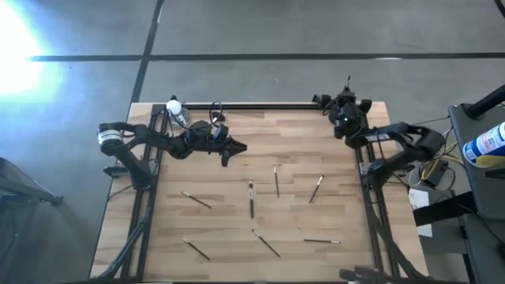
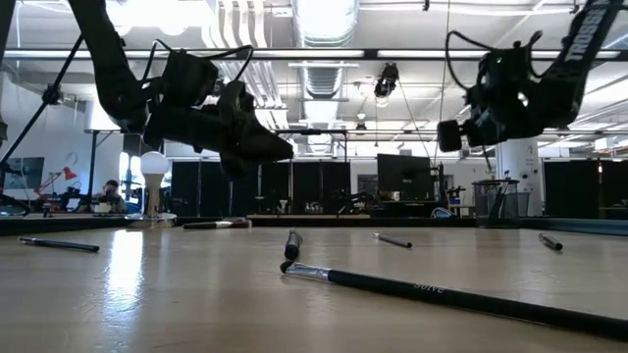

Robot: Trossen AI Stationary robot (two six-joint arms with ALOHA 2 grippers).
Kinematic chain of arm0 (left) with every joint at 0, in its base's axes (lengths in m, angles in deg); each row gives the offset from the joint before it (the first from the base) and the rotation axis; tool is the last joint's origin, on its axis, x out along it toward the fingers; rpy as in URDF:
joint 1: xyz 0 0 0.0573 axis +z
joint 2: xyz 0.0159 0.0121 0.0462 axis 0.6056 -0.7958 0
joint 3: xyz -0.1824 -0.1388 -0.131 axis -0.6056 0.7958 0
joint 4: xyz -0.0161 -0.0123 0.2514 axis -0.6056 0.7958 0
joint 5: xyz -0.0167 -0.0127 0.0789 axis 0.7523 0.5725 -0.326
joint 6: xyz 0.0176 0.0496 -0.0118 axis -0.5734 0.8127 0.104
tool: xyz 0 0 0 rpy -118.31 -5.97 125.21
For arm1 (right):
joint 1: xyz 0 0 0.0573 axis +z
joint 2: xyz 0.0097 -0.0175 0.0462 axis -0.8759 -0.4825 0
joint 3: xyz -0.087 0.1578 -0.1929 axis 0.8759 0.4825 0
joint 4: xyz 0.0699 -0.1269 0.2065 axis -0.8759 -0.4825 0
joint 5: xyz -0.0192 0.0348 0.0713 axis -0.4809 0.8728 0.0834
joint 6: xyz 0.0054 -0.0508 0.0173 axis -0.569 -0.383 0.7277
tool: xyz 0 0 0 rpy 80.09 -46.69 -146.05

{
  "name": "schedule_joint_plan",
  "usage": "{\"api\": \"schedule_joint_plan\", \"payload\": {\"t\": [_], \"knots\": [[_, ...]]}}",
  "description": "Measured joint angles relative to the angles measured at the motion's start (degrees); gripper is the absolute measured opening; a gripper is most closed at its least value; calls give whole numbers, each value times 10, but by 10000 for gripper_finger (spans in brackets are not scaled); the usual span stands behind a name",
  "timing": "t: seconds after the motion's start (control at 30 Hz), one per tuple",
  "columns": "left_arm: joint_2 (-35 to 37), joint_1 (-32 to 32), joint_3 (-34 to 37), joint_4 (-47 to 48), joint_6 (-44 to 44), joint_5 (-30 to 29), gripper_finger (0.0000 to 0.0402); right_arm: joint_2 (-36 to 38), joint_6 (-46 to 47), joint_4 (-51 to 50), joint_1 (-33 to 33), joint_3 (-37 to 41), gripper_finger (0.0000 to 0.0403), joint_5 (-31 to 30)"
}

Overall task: Put items in baskets/containers
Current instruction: Put the brow brush into the mesh organizer, then put the foundation brush into the mesh organizer

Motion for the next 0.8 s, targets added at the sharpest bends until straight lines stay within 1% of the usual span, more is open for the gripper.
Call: {"api": "schedule_joint_plan", "payload": {"t": [0.03, 0.17, 0.27, 0.4, 0.5, 0.63, 0.8], "knots": [[0, 0, 0, 1, 0, 0, 57, -15, 3, 0, -2, -6, 13, 0], [0, 0, 0, 1, -1, 0, 57, -73, 66, -7, -12, -24, 13, -1], [0, 0, 0, 4, -3, 0, 57, -98, 96, -7, -12, -32, 13, -5], [0, 0, 0, 3, -4, 0, 57, -92, 90, -5, -10, -38, 14, -30], [0, 0, 0, 4, -4, 0, 57, -78, 98, -17, -10, -33, 27, -33], [0, 0, 0, 4, -4, 0, 57, -54, 158, -93, -10, -31, 57, -33], [0, 0, 0, 3, -2, 0, 57, -29, 194, -160, -9, -31, 80, -33]]}}
